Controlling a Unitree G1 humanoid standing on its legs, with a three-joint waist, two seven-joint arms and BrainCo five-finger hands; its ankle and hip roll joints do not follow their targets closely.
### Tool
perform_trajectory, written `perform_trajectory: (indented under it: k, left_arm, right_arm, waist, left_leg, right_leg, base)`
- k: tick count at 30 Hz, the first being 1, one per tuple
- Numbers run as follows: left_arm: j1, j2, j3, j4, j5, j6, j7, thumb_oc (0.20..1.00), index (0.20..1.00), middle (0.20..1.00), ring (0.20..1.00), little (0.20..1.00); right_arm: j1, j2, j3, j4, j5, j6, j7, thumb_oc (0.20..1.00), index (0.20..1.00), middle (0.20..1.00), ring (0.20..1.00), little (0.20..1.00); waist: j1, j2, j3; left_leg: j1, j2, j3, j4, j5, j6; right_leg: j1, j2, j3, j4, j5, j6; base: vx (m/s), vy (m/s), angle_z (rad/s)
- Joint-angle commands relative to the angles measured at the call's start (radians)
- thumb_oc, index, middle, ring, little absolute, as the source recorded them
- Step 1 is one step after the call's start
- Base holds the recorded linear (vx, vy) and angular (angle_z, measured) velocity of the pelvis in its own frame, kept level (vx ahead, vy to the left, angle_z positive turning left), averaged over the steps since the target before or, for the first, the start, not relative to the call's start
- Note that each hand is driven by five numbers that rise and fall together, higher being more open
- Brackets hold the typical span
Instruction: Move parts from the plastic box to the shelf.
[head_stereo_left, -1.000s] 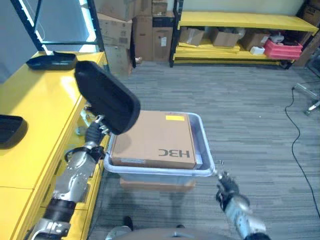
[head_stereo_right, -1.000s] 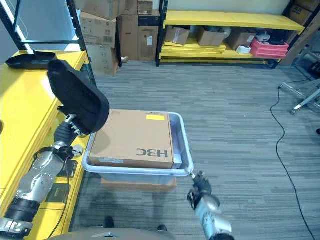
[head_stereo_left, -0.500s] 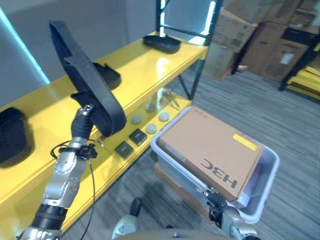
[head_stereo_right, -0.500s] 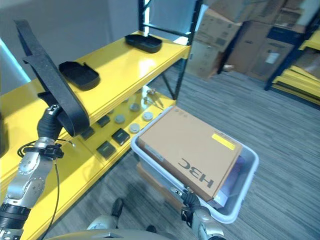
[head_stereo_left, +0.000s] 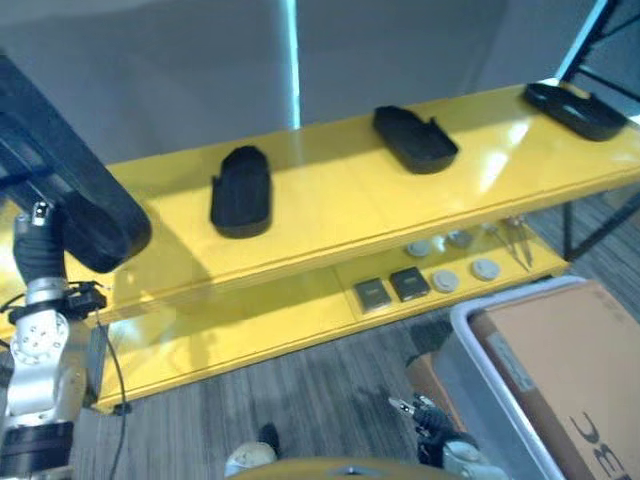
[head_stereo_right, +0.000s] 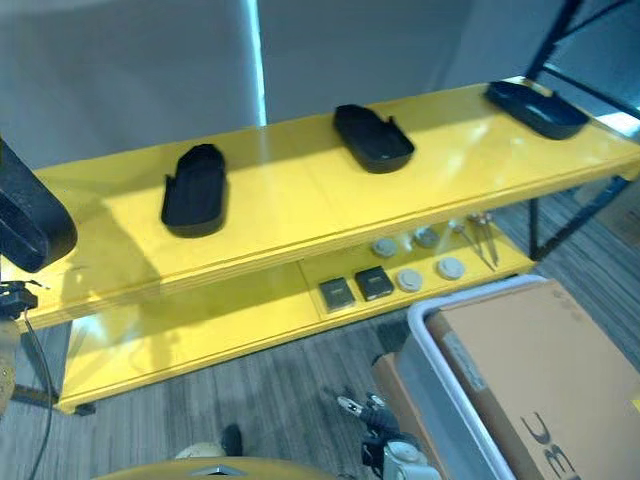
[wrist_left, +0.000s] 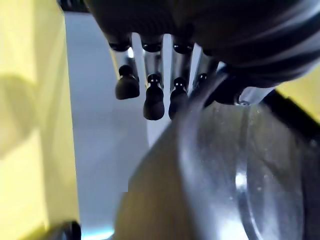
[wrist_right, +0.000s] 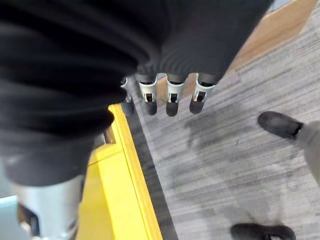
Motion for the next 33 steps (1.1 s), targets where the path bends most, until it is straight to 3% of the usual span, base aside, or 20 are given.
perform_trajectory:
  k: [1,7,9,11,13,14,15,17,19,23,27,29,33]
  left_arm:
    - [-0.062,0.089,0.065,0.023,0.040,-0.039,-0.006,0.200,0.200,0.200,0.200,0.200]
    - [-0.052,0.178,0.091,0.109,0.072,0.009,-0.017,0.200,0.200,0.200,0.200,0.200]
    - [-0.078,0.245,0.081,0.179,0.116,0.052,-0.039,0.200,0.200,0.200,0.200,0.200]
    - [-0.092,0.272,0.062,0.218,0.136,0.060,-0.041,0.200,0.200,0.200,0.200,0.200]
    - [-0.117,0.299,0.033,0.276,0.162,0.076,-0.040,0.200,0.200,0.200,0.200,0.200]
    - [-0.144,0.322,0.003,0.324,0.189,0.088,-0.043,0.200,0.200,0.200,0.200,0.200]
    - [-0.155,0.326,-0.008,0.335,0.198,0.089,-0.040,0.200,0.200,0.200,0.200,0.200]
    - [-0.194,0.332,-0.056,0.373,0.226,0.104,-0.033,0.200,0.200,0.200,0.200,0.200]
    - [-0.231,0.330,-0.098,0.390,0.252,0.145,-0.017,0.200,0.200,0.200,0.200,0.200]
    - [-0.242,0.299,-0.174,0.399,0.309,0.193,-0.008,0.200,0.200,0.200,0.200,0.200]
    - [-0.273,0.260,-0.234,0.416,0.410,0.271,-0.008,0.200,0.200,0.200,0.200,0.200]
    - [-0.284,0.265,-0.249,0.432,0.419,0.281,-0.012,0.200,0.200,0.200,0.200,0.200]
    - [-0.302,0.283,-0.276,0.451,0.463,0.302,-0.022,0.200,0.200,0.200,0.200,0.200]
  right_arm:
    - [-0.012,-0.026,0.026,-0.044,-0.014,0.004,-0.002,1.000,1.000,1.000,1.000,1.000]
    - [-0.022,-0.014,0.028,-0.038,-0.005,0.023,0.008,1.000,1.000,1.000,1.000,1.000]
    - [-0.029,-0.006,0.030,-0.042,-0.011,0.035,0.006,1.000,1.000,1.000,1.000,1.000]
    - [-0.027,-0.002,0.032,-0.046,-0.002,0.036,0.001,1.000,1.000,1.000,1.000,1.000]
    - [-0.027,0.000,0.024,-0.046,-0.001,0.040,0.005,1.000,1.000,1.000,1.000,1.000]
    - [-0.021,-0.002,0.014,-0.043,-0.002,0.044,0.011,1.000,1.000,1.000,1.000,1.000]
    - [-0.020,-0.005,0.011,-0.041,0.001,0.045,0.013,1.000,1.000,1.000,1.000,1.000]
    - [-0.005,-0.023,0.004,-0.045,0.013,0.054,0.027,1.000,1.000,1.000,1.000,1.000]
    - [0.014,-0.048,-0.001,-0.041,-0.007,0.059,0.061,1.000,1.000,1.000,1.000,1.000]
    - [0.043,-0.078,-0.011,0.008,-0.037,0.059,0.123,1.000,1.000,1.000,1.000,1.000]
    - [0.031,-0.096,0.008,0.069,-0.084,0.043,0.205,1.000,1.000,1.000,1.000,1.000]
    - [0.028,-0.102,0.015,0.065,-0.099,0.045,0.218,1.000,1.000,1.000,1.000,1.000]
    - [0.035,-0.122,0.024,0.031,-0.124,0.079,0.242,1.000,1.000,1.000,1.000,1.000]
  waist:
    - [-0.006,0.012,-0.036]
    - [0.010,0.018,-0.040]
    - [0.009,0.017,-0.036]
    - [0.006,0.016,-0.031]
    - [-0.004,0.018,-0.022]
    - [-0.030,0.022,-0.015]
    - [-0.041,0.022,-0.014]
    - [-0.085,0.017,-0.007]
    - [-0.125,0.007,-0.004]
    - [-0.176,-0.004,-0.003]
    - [-0.175,-0.012,-0.022]
    - [-0.178,-0.012,-0.028]
    - [-0.196,-0.024,-0.024]
  left_leg:
    - [-0.015,0.105,0.040,-0.001,-0.007,-0.065]
    - [0.019,0.037,0.005,0.012,-0.066,-0.018]
    - [0.026,-0.006,-0.008,0.026,-0.099,0.018]
    - [0.026,-0.026,-0.016,0.031,-0.113,0.036]
    - [0.011,-0.047,-0.025,0.038,-0.108,0.065]
    - [0.011,-0.070,-0.070,0.028,-0.111,0.084]
    - [0.011,-0.077,-0.085,0.025,-0.111,0.088]
    - [0.007,-0.104,-0.143,0.022,-0.109,0.097]
    - [0.013,-0.133,-0.185,0.019,-0.107,0.099]
    - [0.029,-0.163,-0.223,0.029,-0.115,0.103]
    - [0.031,-0.149,-0.201,0.014,-0.105,0.092]
    - [0.029,-0.141,-0.184,0.019,-0.108,0.089]
    - [0.001,-0.109,-0.091,0.116,-0.143,0.073]
  right_leg:
    - [-0.032,0.089,-0.007,-0.011,-0.008,0.009]
    - [-0.034,0.023,0.034,0.004,0.022,0.060]
    - [-0.057,-0.037,0.066,0.054,0.064,0.092]
    - [-0.079,-0.069,0.087,0.098,0.095,0.103]
    - [-0.125,-0.084,0.123,0.168,0.123,0.091]
    - [-0.167,-0.041,0.201,0.238,0.109,0.084]
    - [-0.179,-0.016,0.227,0.250,0.097,0.081]
    - [-0.215,0.088,0.293,0.247,0.063,0.063]
    - [-0.223,0.158,0.348,0.194,0.050,0.040]
    - [-0.231,0.230,0.459,0.109,0.089,0.029]
    - [-0.189,0.246,0.459,0.039,0.068,0.012]
    - [-0.181,0.247,0.456,0.025,0.058,0.007]
    - [-0.163,0.236,0.428,0.003,0.042,-0.008]
  base:
    - [0.01,0.361,0.14]
    - [0.00,0.322,-0.06]
    - [-0.02,0.397,-0.11]
    - [-0.06,0.297,-0.11]
    - [-0.10,0.298,0.12]
    - [-0.01,0.223,0.18]
    - [0.00,0.190,0.29]
    - [0.04,0.098,0.91]
    - [0.11,0.093,1.09]
    - [0.18,0.045,0.94]
    - [0.20,-0.021,0.54]
    - [0.16,-0.018,0.09]
    - [0.12,-0.010,0.01]
